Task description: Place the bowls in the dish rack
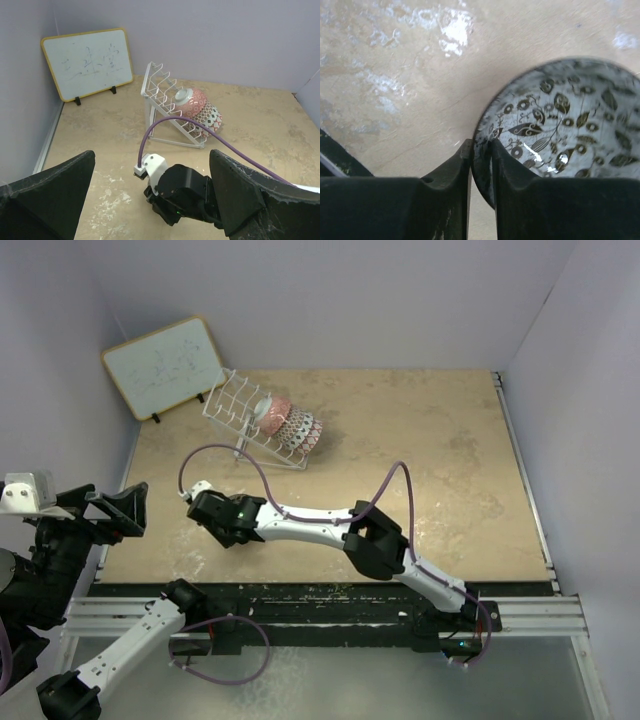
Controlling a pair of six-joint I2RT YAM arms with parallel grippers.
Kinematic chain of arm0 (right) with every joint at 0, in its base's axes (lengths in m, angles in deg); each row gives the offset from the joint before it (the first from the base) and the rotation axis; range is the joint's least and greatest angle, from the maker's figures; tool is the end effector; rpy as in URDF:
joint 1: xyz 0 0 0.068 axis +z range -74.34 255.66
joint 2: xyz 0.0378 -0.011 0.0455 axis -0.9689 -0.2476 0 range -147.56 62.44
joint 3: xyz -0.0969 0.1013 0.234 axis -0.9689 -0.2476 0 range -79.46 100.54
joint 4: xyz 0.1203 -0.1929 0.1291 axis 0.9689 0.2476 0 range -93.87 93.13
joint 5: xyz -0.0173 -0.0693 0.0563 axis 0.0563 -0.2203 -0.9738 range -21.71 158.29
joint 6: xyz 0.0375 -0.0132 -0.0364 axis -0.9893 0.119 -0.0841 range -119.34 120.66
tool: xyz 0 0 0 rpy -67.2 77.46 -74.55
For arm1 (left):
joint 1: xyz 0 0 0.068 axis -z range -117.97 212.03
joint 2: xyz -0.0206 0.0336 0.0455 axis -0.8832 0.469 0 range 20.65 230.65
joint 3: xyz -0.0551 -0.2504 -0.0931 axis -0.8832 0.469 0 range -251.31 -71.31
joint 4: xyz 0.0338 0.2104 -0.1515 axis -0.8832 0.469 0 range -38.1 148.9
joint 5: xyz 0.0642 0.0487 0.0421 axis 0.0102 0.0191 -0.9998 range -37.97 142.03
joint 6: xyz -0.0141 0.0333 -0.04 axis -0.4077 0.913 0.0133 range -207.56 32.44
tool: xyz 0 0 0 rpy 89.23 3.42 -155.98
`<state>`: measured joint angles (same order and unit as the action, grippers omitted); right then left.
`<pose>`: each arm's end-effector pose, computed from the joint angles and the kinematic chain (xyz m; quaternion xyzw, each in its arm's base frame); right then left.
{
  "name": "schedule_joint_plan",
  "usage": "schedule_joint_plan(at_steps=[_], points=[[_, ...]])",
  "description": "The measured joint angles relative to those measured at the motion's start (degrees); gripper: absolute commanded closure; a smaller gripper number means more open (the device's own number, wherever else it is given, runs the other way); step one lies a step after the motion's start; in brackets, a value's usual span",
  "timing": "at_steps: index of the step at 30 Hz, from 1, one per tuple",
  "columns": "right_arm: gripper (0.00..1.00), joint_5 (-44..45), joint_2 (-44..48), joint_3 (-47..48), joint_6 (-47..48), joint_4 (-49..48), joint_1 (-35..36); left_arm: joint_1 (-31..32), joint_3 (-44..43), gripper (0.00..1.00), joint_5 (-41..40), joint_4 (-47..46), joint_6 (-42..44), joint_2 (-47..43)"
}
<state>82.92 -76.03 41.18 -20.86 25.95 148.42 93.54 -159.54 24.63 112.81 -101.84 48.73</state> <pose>0.1694 0.5152 0.1905 -0.3585 0.8539 0.1818 0.3307 -0.0231 0.0336 0.4787 -0.0609 0.7087 -0.1102 0.6942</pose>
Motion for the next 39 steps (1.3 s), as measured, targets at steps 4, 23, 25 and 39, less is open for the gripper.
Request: schedule_joint_plan(at_steps=[4,23,25,39], points=[[0.90,2.6,0.5,0.0,0.6,-1.0,0.1,0.0,0.0,0.01,0.0,0.0,0.0,0.0],[0.92,-30.1,27.5,-23.3,-13.7,-32.5,-14.7,0.0,0.0,0.01,0.1,-0.4,0.4,0.0],[0.92,-36.3,29.4,-27.2,-19.9,-42.6,-19.7,0.0,-0.1,0.01,0.1,-0.4,0.4,0.0],[0.91,-51.5,16.0,-32.3,-67.5,-108.5,-30.9,0.0,-1.5,0.01,0.0,-0.1,0.5,0.0]])
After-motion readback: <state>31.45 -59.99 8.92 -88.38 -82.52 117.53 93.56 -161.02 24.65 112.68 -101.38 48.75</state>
